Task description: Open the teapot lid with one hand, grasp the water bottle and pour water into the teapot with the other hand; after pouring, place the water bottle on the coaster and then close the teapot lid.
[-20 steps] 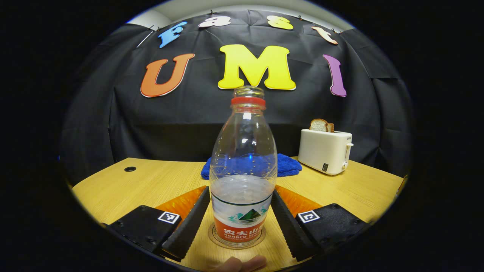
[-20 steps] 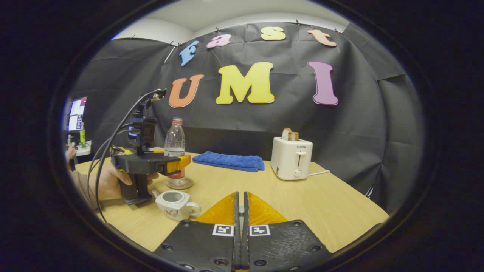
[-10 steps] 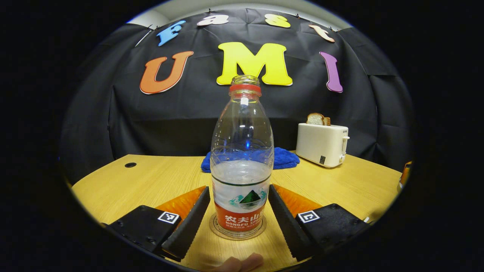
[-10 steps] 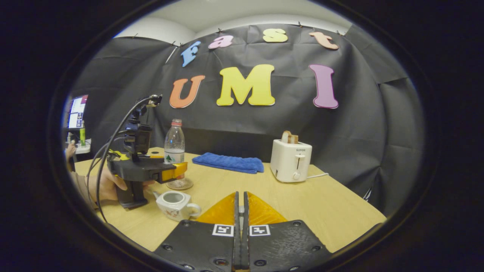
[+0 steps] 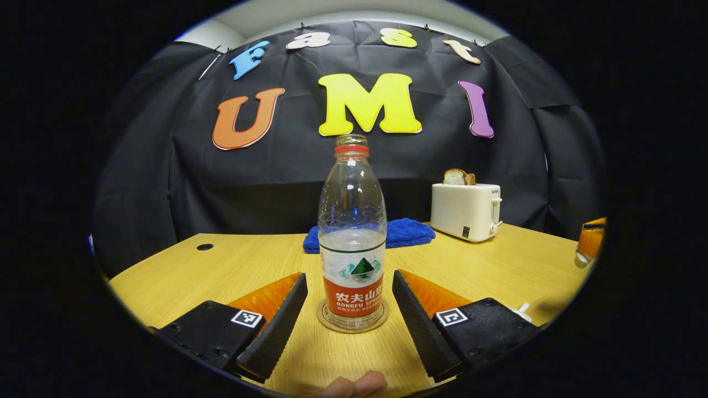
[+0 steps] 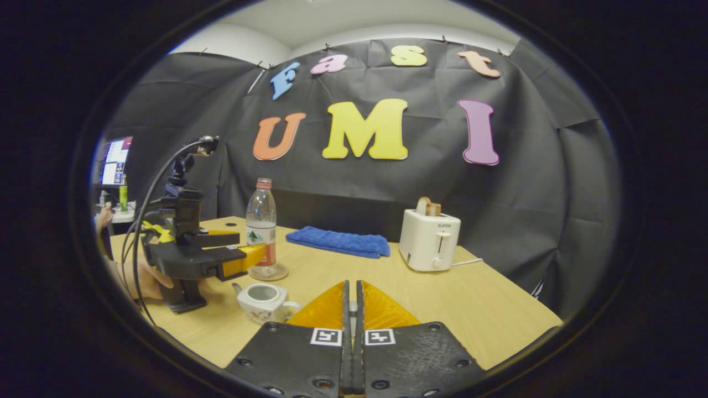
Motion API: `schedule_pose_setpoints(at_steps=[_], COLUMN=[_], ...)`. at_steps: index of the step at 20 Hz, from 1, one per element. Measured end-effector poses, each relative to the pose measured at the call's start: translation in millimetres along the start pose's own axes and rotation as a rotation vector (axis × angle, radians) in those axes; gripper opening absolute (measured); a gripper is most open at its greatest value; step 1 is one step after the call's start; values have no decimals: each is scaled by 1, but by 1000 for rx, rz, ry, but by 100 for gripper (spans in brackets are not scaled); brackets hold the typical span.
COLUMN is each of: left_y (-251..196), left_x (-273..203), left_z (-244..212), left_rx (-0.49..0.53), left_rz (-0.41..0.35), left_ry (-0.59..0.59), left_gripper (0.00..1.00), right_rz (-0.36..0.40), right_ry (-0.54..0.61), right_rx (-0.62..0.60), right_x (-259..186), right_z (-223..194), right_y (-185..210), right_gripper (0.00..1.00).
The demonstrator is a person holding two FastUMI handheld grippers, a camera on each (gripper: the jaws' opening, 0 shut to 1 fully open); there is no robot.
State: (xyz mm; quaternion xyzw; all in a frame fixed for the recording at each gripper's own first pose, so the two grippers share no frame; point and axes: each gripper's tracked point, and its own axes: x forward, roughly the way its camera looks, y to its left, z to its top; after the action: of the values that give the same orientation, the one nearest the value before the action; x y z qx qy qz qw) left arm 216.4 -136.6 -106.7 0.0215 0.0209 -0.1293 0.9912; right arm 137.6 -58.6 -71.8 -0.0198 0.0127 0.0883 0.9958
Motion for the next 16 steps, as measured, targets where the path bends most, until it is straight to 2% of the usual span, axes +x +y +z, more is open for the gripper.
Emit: schedule_pose_setpoints(at_steps=[5, 7, 9, 11, 12, 16], left_y=[10, 21, 32, 34, 35, 52], left_x=[-32, -47, -62, -80, -90, -135], left_z=[-1, -1, 8, 19, 27, 57], left_rx=[-20, -22, -11, -7, -5, 27], left_rz=[36, 80, 124, 132, 136, 188], left_ry=[-14, -18, -40, -59, -70, -106], left_gripper=[98, 98, 98, 98, 97, 97], right_rz=[29, 53, 80, 100, 114, 220], right_ry=[-11, -10, -9, -12, -14, -1], right_rx=[-18, -3, 3, 11, 26, 97], right_x=[7, 12, 17, 21, 23, 24], right_z=[3, 3, 2, 5, 8, 12], right_y=[23, 36, 52, 66, 73, 105], right_gripper=[1, 1, 0, 2, 0, 0])
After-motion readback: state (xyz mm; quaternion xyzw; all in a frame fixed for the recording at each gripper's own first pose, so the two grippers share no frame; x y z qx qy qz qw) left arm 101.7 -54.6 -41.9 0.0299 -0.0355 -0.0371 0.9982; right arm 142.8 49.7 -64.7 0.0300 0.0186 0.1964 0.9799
